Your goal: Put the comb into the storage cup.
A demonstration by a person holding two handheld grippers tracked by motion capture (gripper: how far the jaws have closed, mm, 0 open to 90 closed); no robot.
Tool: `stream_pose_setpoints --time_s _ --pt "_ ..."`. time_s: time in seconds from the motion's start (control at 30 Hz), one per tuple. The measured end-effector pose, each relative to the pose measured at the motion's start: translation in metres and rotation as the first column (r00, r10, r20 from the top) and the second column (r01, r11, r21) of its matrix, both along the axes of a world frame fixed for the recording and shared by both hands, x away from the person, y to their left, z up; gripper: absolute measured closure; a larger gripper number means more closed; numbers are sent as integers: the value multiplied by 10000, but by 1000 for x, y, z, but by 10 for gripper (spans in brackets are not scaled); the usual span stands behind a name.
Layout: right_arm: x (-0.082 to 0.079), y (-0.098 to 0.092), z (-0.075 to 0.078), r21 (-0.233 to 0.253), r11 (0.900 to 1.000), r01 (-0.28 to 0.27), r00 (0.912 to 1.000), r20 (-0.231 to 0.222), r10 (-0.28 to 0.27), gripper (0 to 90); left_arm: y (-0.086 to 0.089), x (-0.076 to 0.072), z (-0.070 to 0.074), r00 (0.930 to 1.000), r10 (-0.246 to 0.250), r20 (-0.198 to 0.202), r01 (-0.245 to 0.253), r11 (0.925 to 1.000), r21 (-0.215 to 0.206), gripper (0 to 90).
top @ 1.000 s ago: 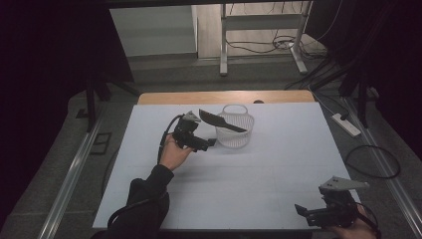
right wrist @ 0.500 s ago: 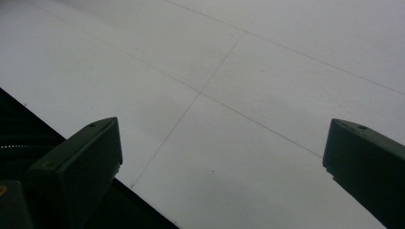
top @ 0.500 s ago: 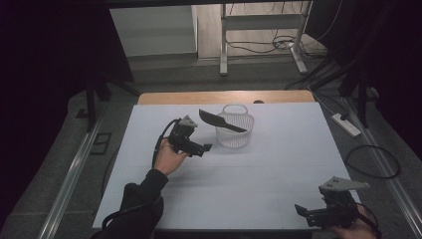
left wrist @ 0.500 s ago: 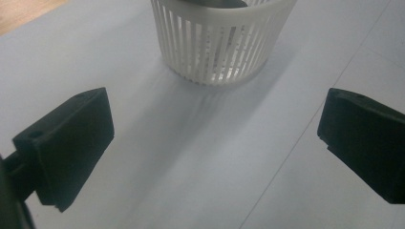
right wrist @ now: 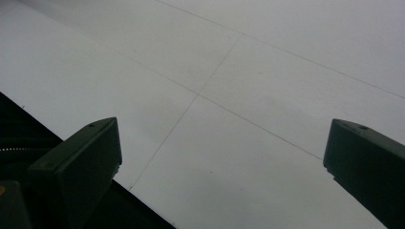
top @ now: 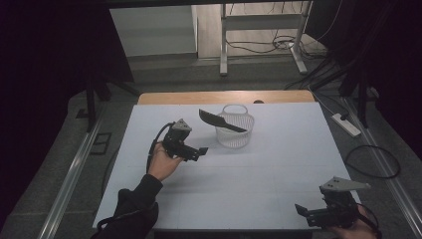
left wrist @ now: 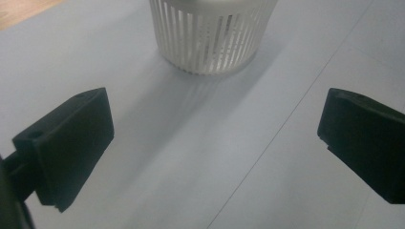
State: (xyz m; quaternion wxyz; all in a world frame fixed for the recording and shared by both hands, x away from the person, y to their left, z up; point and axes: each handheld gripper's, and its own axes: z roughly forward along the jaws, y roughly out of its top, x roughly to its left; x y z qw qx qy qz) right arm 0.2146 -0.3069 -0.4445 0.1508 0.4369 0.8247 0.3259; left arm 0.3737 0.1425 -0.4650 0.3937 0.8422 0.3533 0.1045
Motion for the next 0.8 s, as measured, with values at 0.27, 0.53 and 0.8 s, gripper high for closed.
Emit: stream_pose_setpoints --time_s 0.27,0.53,0.8 --pt "0 -1 0 21 10000 89 9999 59 -89 0 15 -8 0 9997 220 -101 -223 9995 -231 0" --pt "0 -3 1 95 9996 254 9995 203 -256 0 28 -17 3 9986 509 -111 -515 9971 -562 0" --pt "0 -2 1 58 9999 162 9997 175 -163 0 37 -26 5 9978 652 -138 -661 9946 -802 0"
